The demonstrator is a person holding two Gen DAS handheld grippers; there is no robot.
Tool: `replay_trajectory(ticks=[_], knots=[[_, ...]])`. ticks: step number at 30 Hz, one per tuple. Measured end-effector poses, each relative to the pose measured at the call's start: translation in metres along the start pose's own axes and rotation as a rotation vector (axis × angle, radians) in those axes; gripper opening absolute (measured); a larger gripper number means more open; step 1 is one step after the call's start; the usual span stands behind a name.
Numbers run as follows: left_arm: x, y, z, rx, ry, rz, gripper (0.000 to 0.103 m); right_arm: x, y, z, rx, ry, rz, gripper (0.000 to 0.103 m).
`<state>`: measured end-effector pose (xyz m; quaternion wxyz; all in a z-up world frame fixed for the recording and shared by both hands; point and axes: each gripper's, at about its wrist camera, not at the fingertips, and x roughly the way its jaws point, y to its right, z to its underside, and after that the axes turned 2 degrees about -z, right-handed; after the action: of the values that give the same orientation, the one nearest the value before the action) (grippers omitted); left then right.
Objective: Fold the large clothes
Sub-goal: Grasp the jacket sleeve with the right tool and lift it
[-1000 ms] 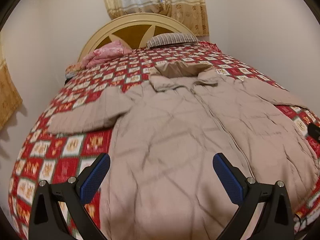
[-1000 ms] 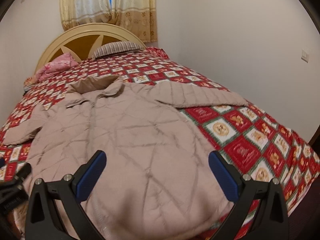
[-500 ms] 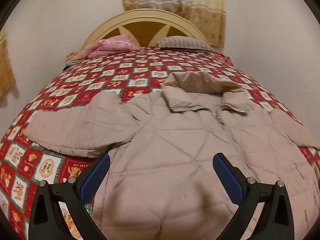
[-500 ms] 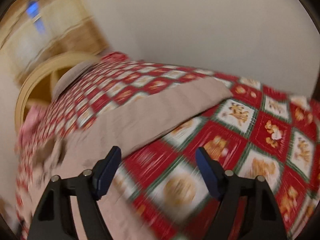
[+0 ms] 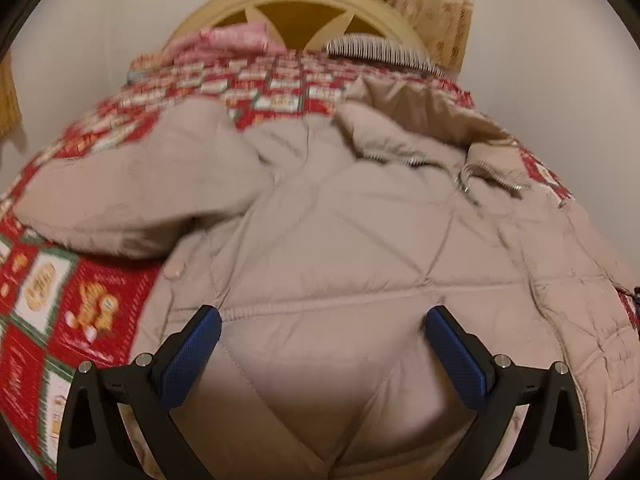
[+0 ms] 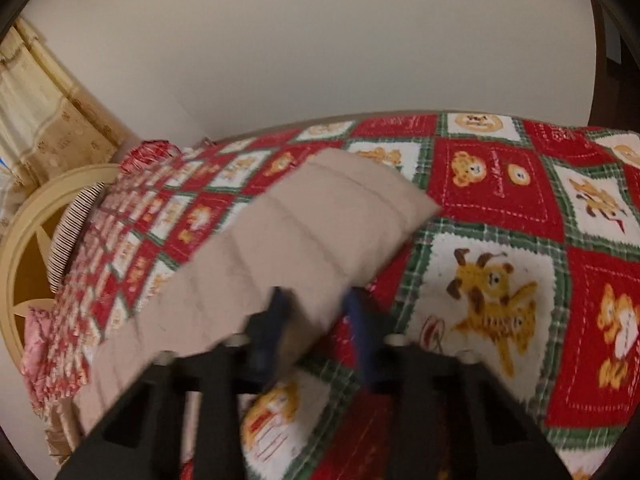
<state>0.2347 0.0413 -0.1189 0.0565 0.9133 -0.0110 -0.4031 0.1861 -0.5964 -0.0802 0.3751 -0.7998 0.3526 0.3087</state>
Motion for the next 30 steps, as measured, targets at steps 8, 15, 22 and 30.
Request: replay_trajectory(ticks=[8, 15, 22, 30], knots=[[0.005, 0.003, 0.001, 0.006, -0.010, -0.007, 0.102, -0.066, -0.050, -0.006, -0.236, 0.175, -0.039, 0.009], [0.004, -0.004, 0.002, -0.019, -0.009, 0.022, 0.102, -0.173, -0.152, 0.052, -0.551, 0.270, -0.304, 0.009], [0.003, -0.010, 0.002, -0.047, -0.006, 0.060, 0.102, -0.160, -0.119, 0.042, -0.340, 0.212, -0.319, 0.103], [0.005, -0.007, 0.002, -0.038, -0.015, 0.048, 0.102, -0.063, -0.035, 0.019, -0.090, 0.043, -0.175, 0.091]])
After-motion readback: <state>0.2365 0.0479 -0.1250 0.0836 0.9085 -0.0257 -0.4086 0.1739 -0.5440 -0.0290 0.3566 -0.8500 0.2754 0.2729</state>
